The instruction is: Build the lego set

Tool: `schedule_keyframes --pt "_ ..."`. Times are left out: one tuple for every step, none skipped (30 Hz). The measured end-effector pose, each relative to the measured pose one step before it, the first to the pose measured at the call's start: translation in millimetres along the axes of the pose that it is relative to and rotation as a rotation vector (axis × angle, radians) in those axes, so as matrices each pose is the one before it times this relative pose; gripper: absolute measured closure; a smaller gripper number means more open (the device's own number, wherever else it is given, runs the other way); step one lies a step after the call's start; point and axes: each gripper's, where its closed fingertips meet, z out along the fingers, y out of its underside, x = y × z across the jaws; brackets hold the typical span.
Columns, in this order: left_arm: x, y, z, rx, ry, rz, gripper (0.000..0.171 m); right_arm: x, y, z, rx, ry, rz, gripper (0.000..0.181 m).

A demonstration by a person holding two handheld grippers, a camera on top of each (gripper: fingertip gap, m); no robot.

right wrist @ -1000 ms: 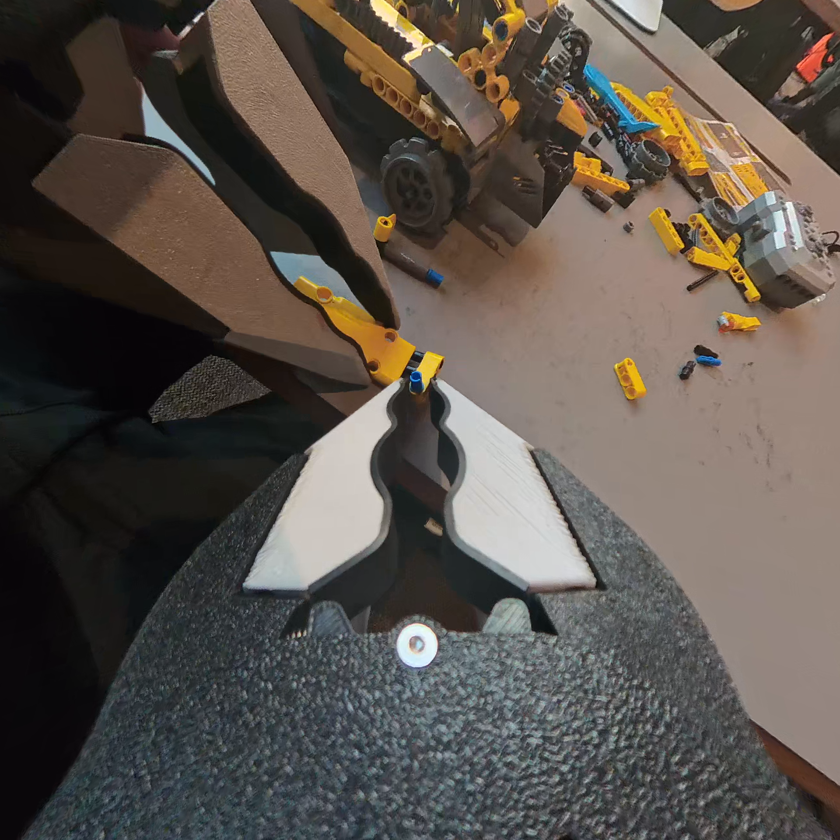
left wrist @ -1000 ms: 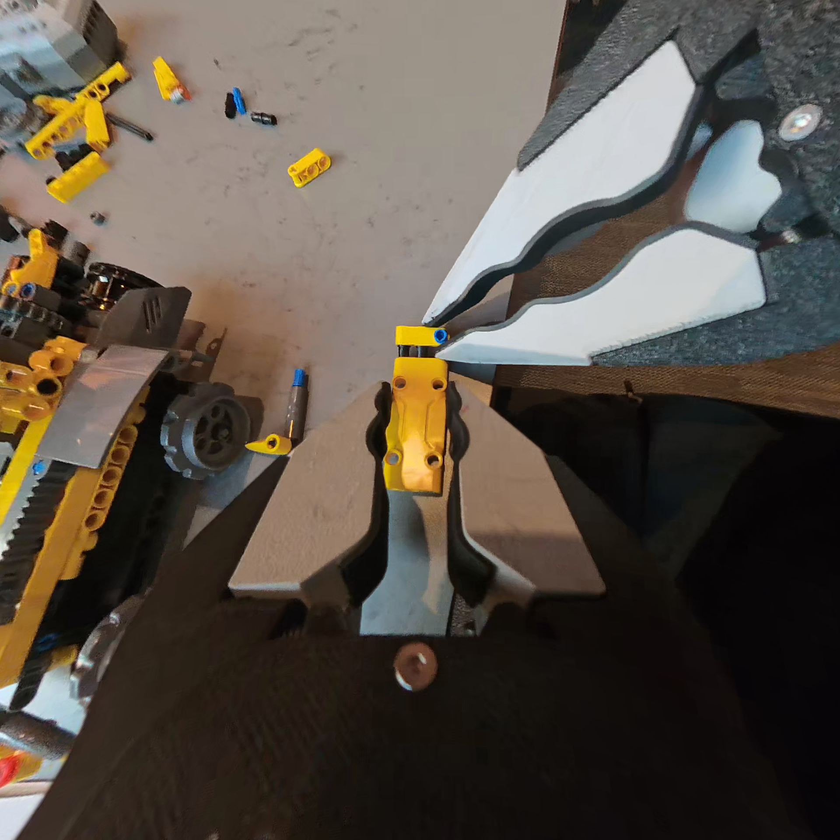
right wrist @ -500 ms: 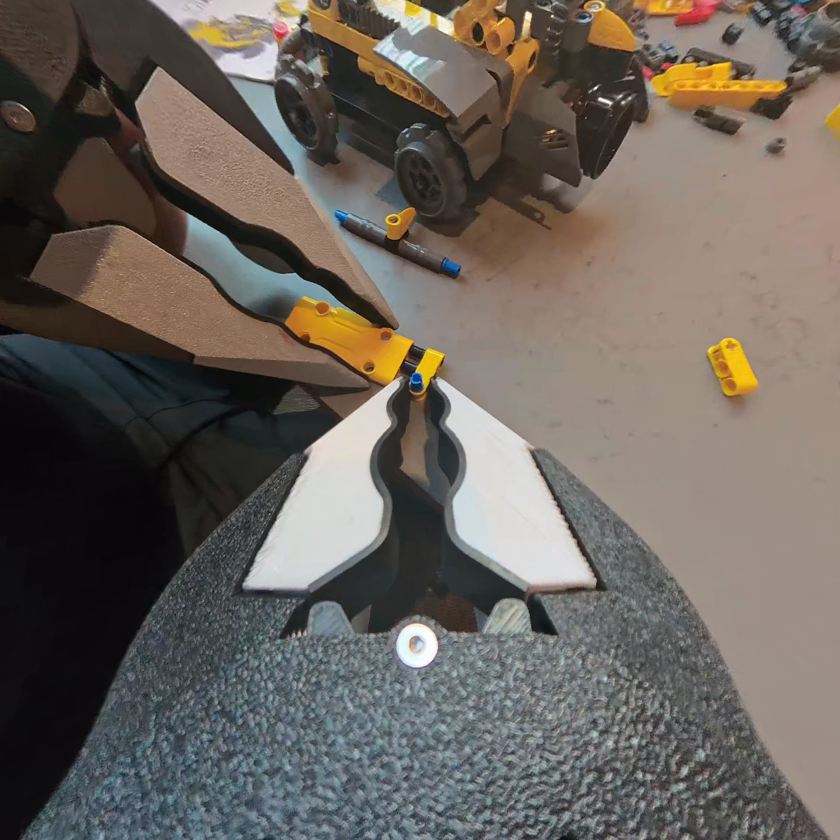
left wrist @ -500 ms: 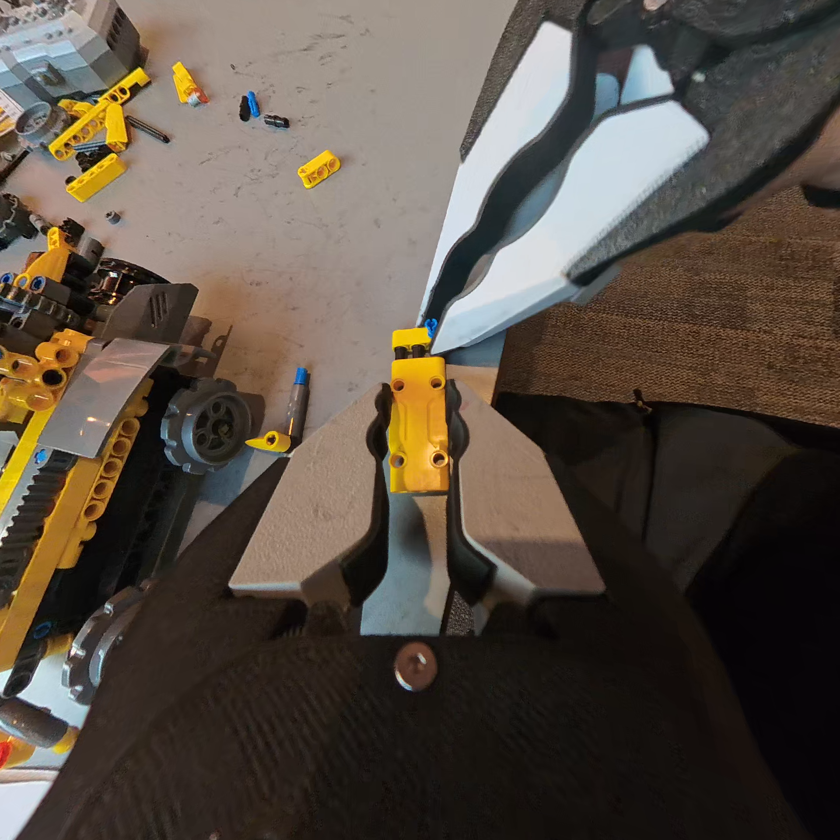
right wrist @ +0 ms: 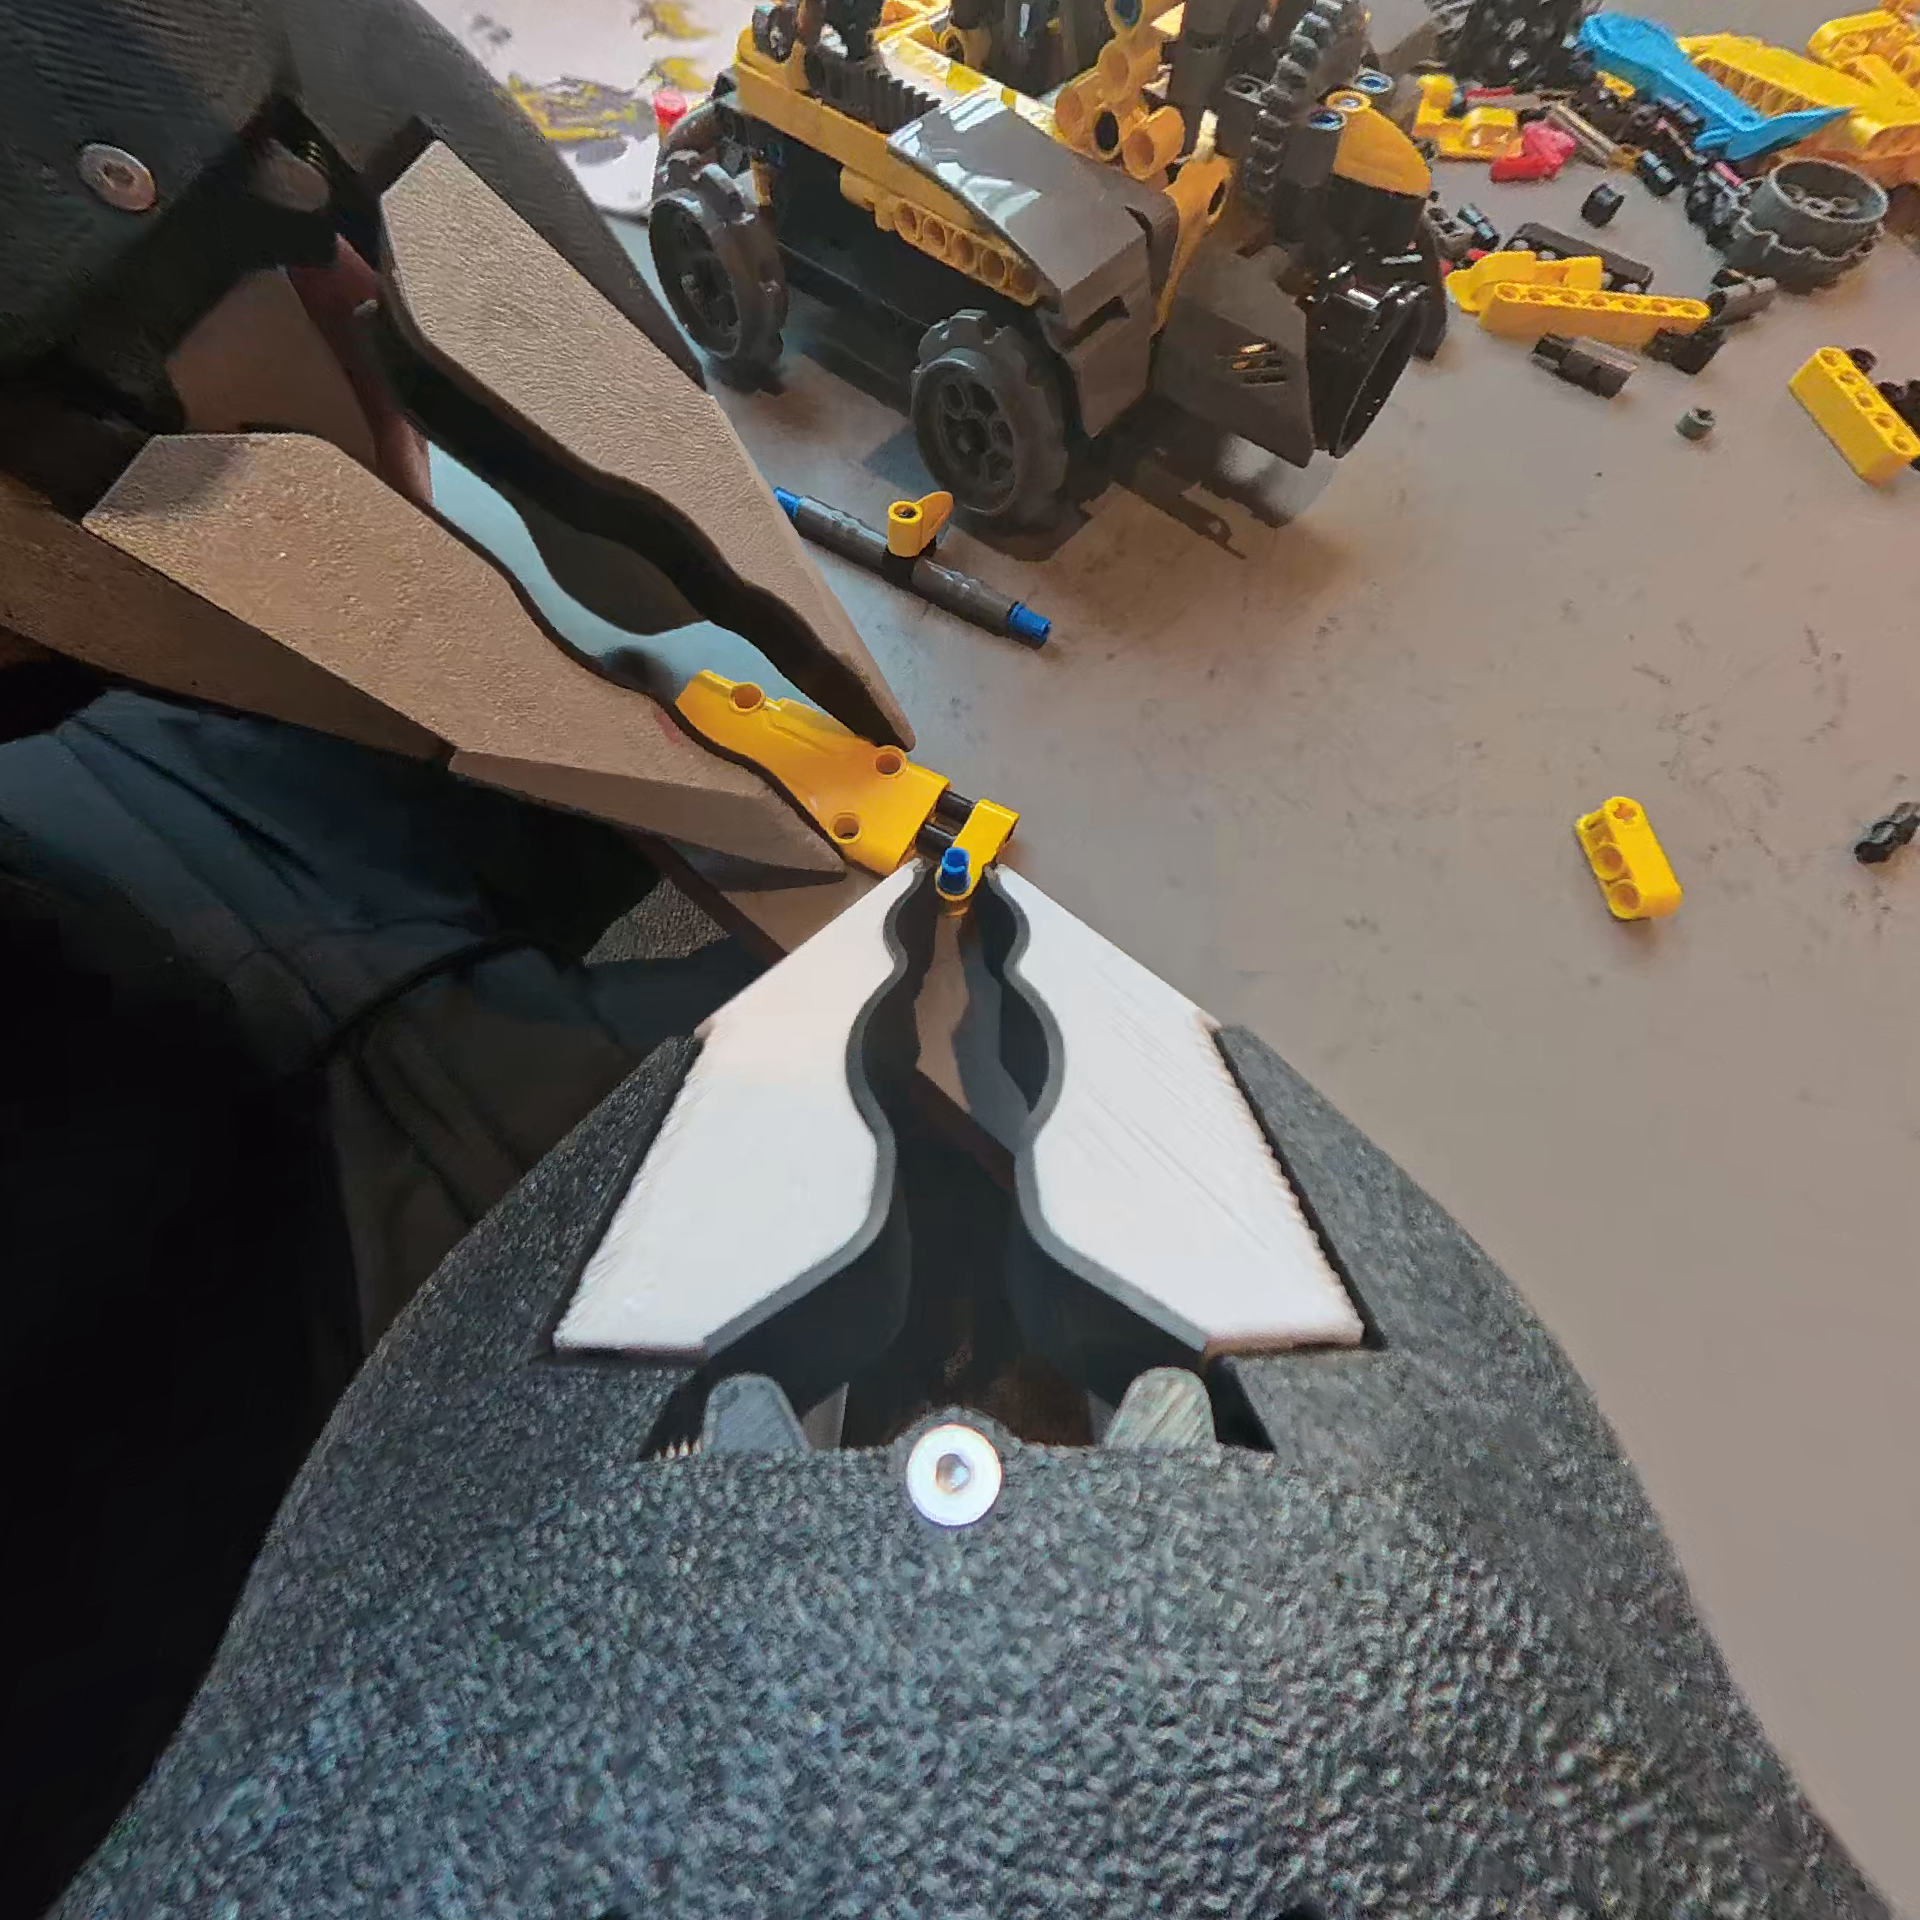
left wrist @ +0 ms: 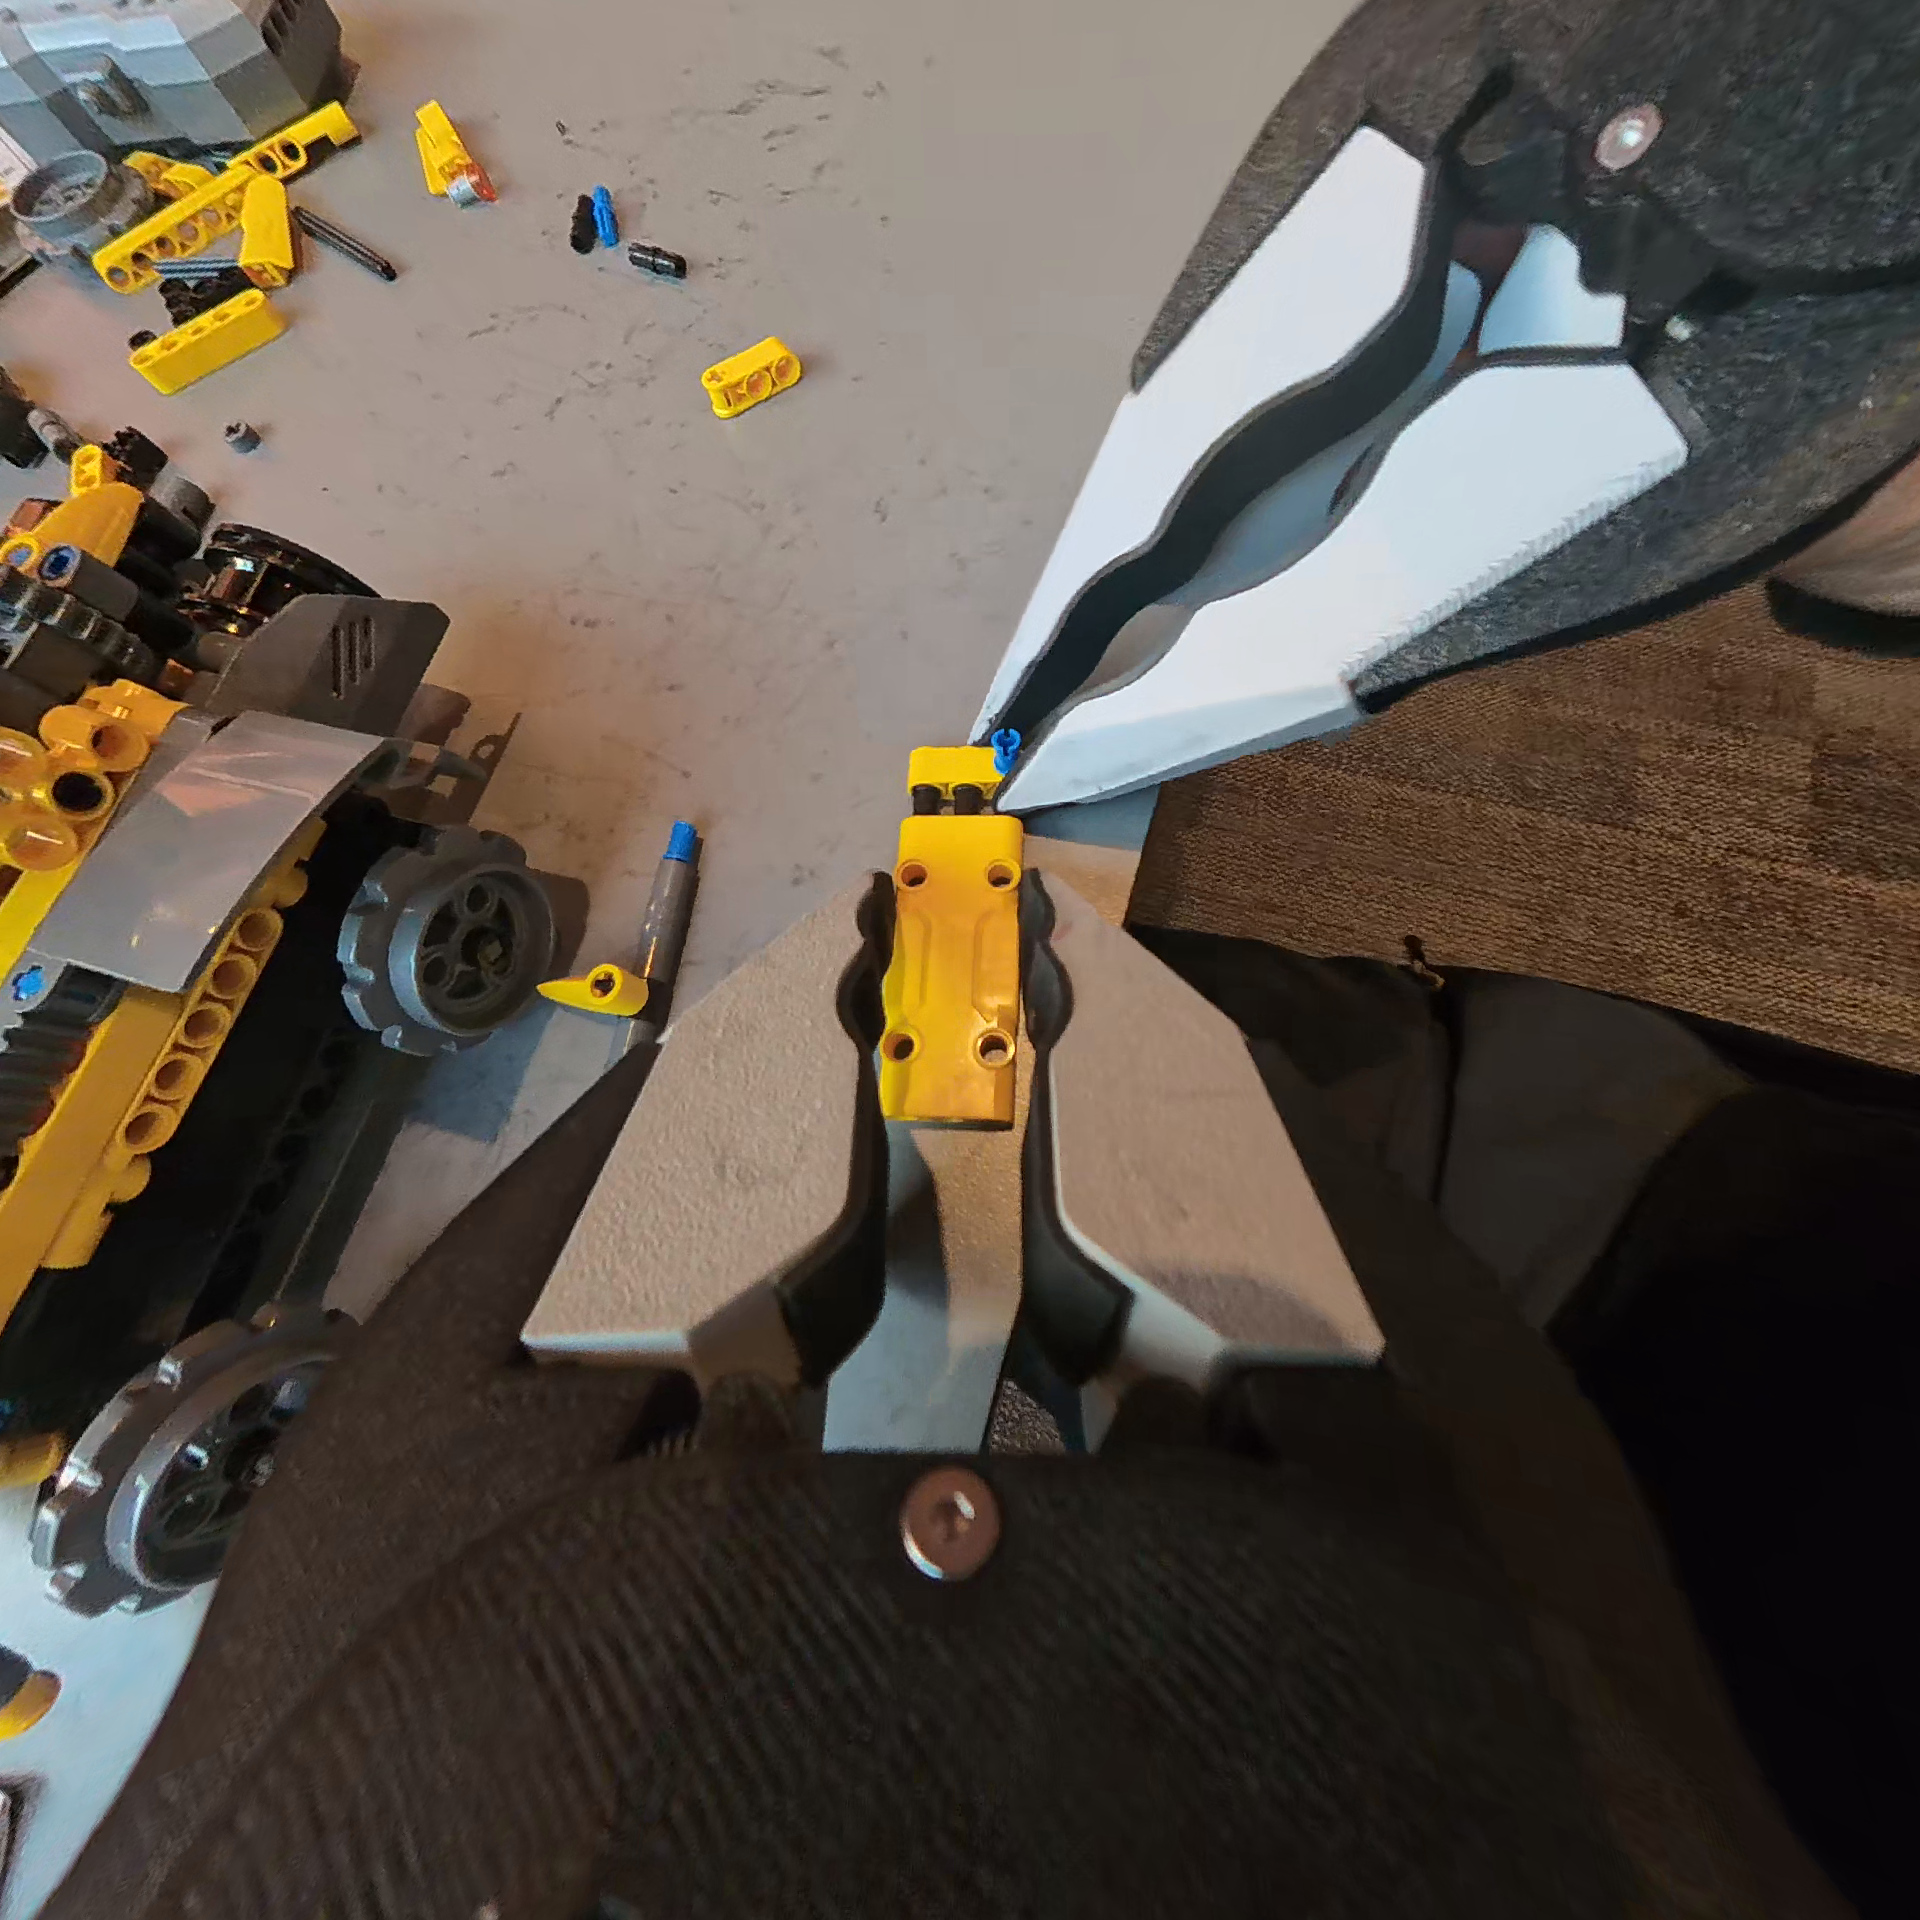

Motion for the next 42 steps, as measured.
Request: schedule_keyframes --pt "0.05 0.08 0.12 -0.00049 0.0044 -0.0068 0.15 -0.18 -0.02 -0.17 0.0129 0.0123 -0.0023 0.173" --pt "0.06 0.09 -0.07 -0.00001 0.0017 -0.0012 0.15 -0.11 0.05 -0.22 0.0067 0.0097 -0.0131 0.173" --pt "0.13 -0.05 -0.07 0.00058 -0.0009 0.0034 0.15 -0.05 0.02 -0.19 -0.0021 0.0011 -0.0139 0.173" --pt "0.26 0.02 0.0 0.00128 -0.0017 0.0074 0.15 -0.03 -0.08 -0.01 -0.0054 -0.0072 -0.0121 0.173" --pt "0.41 0.1 -0.18 0.00061 -0.0006 0.0066 0.15 -0.25 -0.14 0.26 -0.0059 -0.0147 -0.0033 0.173" --pt "0.31 0.14 -0.03 -0.00024 0.0018 0.0019 0.15 -0.34 -0.19 0.0 -0.0077 -0.0138 -0.0026 0.173" --pt "0.3 0.02 0.02 -0.00044 0.0068 -0.0041 0.15 -0.2 0.13 -0.19 -0.0095 -0.0083 -0.0169 0.173" --pt "0.27 0.02 0.05 -0.00088 0.0112 -0.0101 0.15 -0.18 0.3 -0.15 -0.012 -0.0111 -0.0218 0.174" --pt "0.18 0.01 0.0 -0.00082 0.0101 -0.0097 0.15 0.01 -0.17 0.08 -0.012 -0.0201 0.0017 0.174" --pt "-0.01 -0.05 -0.01 -0.00009 0.0031 -0.0029 0.15 -0.11 -0.38 0.29 -0.0146 -0.0281 0.0174 0.174" --pt "-0.09 0.05 -0.08 0.00063 -0.0051 0.0054 0.15 0.11 -0.21 0.41 -0.013 -0.0261 0.0196 0.173" --pt "-0.22 0.03 -0.04 0.00086 -0.0094 0.0096 0.15 0.16 -0.66 0.28 -0.0063 -0.0231 0.0273 0.173" --pt "-0.24 0.05 -0.06 0.00074 -0.0086 0.0083 0.15 -0.11 -0.58 0.33 -0.004 -0.0223 0.038 0.173" --pt "-0.22 0.02 -0.08 0.00055 -0.0058 0.0047 0.15 -0.15 -0.13 0.11 -0.0074 -0.0193 0.0392 0.173" --pt "-0.13 0.03 -0.02 0.00043 -0.0035 0.0021 0.15 -0.22 -0.36 0.21 -0.0018 -0.014 0.0275 0.173" --pt "-0.25 -0.18 -0.15 0.00127 -0.0039 0.0023 0.15 -0.15 0.24 0.01 -0.003 -0.0073 0.0119 0.173" --pt "-0.37 -0.3 -0.23 0.00392 -0.0077 0.0051 0.15 -0.2 0.06 0.03 -0.0028 -0.0115 0.0248 0.173" --pt "-0.52 -0.78 -0.53 0.00756 -0.0122 0.0091 0.15 -0.32 0.23 -0.12 -0.0035 -0.0222 0.0426 0.173" --pt "-0.4 -0.9 -0.68 0.00981 -0.0143 0.0119 0.15 -0.78 -0.31 -0.36 0.0033 -0.0296 0.0474 0.173" --pt "-0.3 -1.22 -0.86 0.01237 -0.0146 0.0123 0.151 -0.82 -0.68 -0.61 0.0152 -0.0199 0.0245 0.173" --pt "0.47 -0.37 -0.69 0.00742 -0.0091 0.0136 0.15 -0.88 0.99 -0.21 0.0083 -0.0002 -0.0046 0.173" --pt "1.02 0.55 -0.19 0.00013 -0.0059 0.0142 0.15 0.0 1.33 0.2 0.0038 0.0304 -0.0389 0.172" --pt "0.36 0.61 0.0 -0.00162 -0.0068 0.0099 0.15 0.33 0.36 0.48 0.0085 0.041 -0.048 0.172" --pt "-0.1 0.53 -0.02 -0.00285 -0.0028 0.0017 0.15 0.05 -0.33 0.68 0.0091 0.0283 -0.0256 0.172" --pt "-0.06 0.44 -0.05 -0.00313 0.0058 -0.007 0.15 -0.2 -0.22 0.36 0.0103 0.014 -0.0131 0.173" --pt "0.23 0.1 -0.29 -0.00035 0.0124 -0.0121 0.15 -0.48 0.06 -0.19 0.0135 -0.0009 0.0002 0.173" --pt "0.5 -0.21 -0.54 0.00306 0.0141 -0.0109 0.151 -1.18 0.0 -0.48 0.0158 -0.0172 0.0193 0.173" --pt "0.71 -0.1 -0.54 0.0035 0.0117 -0.0063 0.15 -1.14 0.36 -0.56 0.0137 -0.0189 0.0097 0.173" --pt "0.51 0.12 -0.1 -0.00004 0.005 0.0002 0.15 -0.35 0.34 -0.22 0.0088 0.0082 -0.0213 0.173" --pt "0.2 0.84 0.27 -0.00578 0.0004 0.0035 0.15 0.55 0.27 0.33 -0.0013 0.0356 -0.0464 0.173" --pt "0.16 0.84 0.41 -0.00798 0.0036 -0.0012 0.15 0.45 0.07 0.6 -0.0102 0.04 -0.0494 0.173" --pt "0.06 0.55 0.22 -0.00608 0.0111 -0.0116 0.15 0.37 -0.13 0.43 -0.0104 0.0316 -0.0414 0.174" --pt "0.06 0.48 0.19 -0.00559 0.0174 -0.0209 0.15 0.24 -0.17 0.39 -0.0069 0.0205 -0.0243 0.174" --pt "0.02 0.42 0.22 -0.00503 0.0181 -0.0219 0.15 0.16 -0.03 0.29 -0.0059 0.0145 -0.0153 0.173" --pt "-0.08 0.05 0.08 -0.00251 0.0116 -0.0137 0.15 0.09 0.12 -0.09 -0.0117 0.0141 -0.0232 0.173" --pt "-0.02 -0.05 0.06 -0.00098 0.0025 -0.0028 0.15 0.15 0.11 0.0 -0.0186 0.0171 -0.0331 0.173" --pt "-0.14 0.06 0.05 -0.00045 -0.0037 0.0042 0.15 0.27 0.03 0.23 -0.0208 0.0175 -0.0374 0.173" --pt "-0.21 -0.01 0.12 -0.00041 -0.0043 0.0046 0.15 0.25 0.07 0.26 -0.0216 0.0066 -0.0193 0.173" --pt "-0.12 -0.01 0.07 -0.00047 -0.0004 0.0001 0.15 -0.07 0.22 0.11 -0.0218 -0.0079 0.0005 0.173" --pt "-0.1 -0.02 0.04 -0.00084 0.0024 -0.0036 0.15 -0.01 0.07 0.15 -0.0156 -0.0084 0.0008 0.173" --pt "-0.11 -0.01 0.01 -0.0008 0.002 -0.0031 0.15 -0.02 0.31 0.05 -0.0132 -0.004 -0.0114 0.173" --pt "-0.02 0.03 -0.01 -0.00021 -0.0001 0.0002 0.15 -0.16 0.17 0.14 -0.0172 -0.0152 0.0056 0.173"
